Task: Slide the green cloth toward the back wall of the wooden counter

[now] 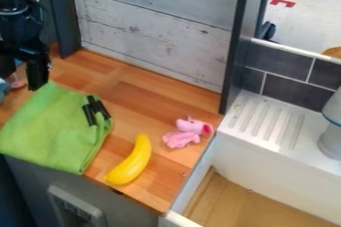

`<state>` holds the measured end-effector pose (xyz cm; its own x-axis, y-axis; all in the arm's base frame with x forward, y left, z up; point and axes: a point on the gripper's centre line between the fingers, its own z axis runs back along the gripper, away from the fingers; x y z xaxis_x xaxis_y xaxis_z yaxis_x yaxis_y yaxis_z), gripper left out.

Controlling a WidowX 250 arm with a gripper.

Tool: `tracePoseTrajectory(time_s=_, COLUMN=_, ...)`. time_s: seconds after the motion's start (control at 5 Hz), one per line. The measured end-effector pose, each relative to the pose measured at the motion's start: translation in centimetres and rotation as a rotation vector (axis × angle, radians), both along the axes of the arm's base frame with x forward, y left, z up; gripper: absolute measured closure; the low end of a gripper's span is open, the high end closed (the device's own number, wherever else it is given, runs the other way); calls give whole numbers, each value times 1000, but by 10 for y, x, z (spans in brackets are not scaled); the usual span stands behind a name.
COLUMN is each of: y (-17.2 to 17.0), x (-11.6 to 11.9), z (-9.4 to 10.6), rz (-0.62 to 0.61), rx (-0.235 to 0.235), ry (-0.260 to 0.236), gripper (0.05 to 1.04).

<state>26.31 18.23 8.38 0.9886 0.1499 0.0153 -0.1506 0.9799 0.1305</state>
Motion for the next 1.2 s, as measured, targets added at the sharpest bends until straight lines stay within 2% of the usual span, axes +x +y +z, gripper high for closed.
tracePoseTrajectory(time_s=0.2, y=-2, x=-3, z=-10, rz=1, rx=-21, ry=27, gripper=80)
tracePoseTrajectory(time_s=0.4, y=-12, x=-7, z=-16, rz=-14, rx=-67, ry=45, gripper=81)
tracePoseTrajectory(time_s=0.6, y=-19, x=-11, z=-17, rz=-40, rx=-92, ry=79, gripper=81)
tracePoseTrajectory(time_s=0.8, y=-24, x=-23, z=-36, rz=-16, rx=-142, ry=184, gripper=80)
tracePoseTrajectory(time_s=1.0, y=-36, x=-26, z=-56, rz=-25, rx=-172, ry=273, gripper=81)
tracePoseTrajectory(time_s=1.2, y=-41, x=-26, z=-65, rz=-21, rx=-176, ry=308, gripper=81)
